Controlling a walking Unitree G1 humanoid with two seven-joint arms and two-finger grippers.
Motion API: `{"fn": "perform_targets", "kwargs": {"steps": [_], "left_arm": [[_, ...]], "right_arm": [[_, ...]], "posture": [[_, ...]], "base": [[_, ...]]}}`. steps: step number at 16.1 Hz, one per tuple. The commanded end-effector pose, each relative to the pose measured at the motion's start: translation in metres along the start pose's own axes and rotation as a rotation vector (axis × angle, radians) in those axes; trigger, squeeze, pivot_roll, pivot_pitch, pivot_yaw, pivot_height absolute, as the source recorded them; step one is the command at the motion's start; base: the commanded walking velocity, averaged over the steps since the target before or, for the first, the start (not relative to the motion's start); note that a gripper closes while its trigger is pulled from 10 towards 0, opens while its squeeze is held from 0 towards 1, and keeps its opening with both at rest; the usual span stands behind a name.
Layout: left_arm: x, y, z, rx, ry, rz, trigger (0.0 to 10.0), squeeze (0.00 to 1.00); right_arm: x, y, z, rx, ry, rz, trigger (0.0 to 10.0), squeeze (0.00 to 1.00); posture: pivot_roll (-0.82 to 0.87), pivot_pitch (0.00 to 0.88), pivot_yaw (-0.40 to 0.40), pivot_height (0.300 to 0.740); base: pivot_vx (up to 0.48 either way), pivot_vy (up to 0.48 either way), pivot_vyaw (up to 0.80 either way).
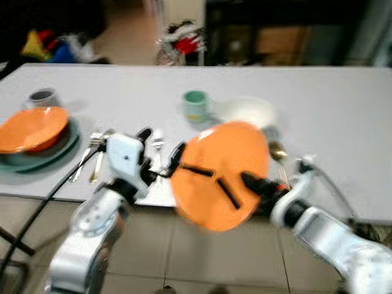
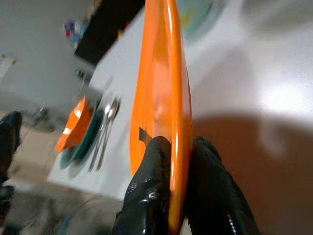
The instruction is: Setting the table
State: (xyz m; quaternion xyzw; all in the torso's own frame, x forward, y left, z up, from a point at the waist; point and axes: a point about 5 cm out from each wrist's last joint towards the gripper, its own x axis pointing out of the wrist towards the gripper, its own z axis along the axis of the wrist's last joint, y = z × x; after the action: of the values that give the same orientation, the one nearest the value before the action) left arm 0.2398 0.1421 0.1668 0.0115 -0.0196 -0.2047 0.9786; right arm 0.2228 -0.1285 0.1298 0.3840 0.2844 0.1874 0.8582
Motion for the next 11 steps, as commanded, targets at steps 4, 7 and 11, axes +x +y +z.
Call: {"fn": "perform_targets", "kwargs": {"steps": [4,7,11], "left_arm": [[-0.003,-0.010,-0.002,-0.003,0.052,-0.170,10.0,0.00],[-0.007,-0.012,-0.006,0.009,0.111,-0.273,10.0,0.00],[-0.012,-0.012,-0.008,-0.003,0.157,-0.364,10.0,0.00]], "right_arm": [[0.009,0.001,0.001,0.123,-0.005,0.040,10.0,0.00],[0.020,-0.001,0.008,0.214,-0.025,0.035,10.0,0.00],[0.037,-0.016,0.022,0.323,-0.073,-0.040,10.0,0.00]], "posture": [[0.07,0.000,0.073,0.740],[0.08,0.000,0.076,0.740],[0.08,0.000,0.081,0.740]], "base": [[0.000,0.000,0.00],[0.000,0.000,0.00],[0.000,0.000,0.00]]}}
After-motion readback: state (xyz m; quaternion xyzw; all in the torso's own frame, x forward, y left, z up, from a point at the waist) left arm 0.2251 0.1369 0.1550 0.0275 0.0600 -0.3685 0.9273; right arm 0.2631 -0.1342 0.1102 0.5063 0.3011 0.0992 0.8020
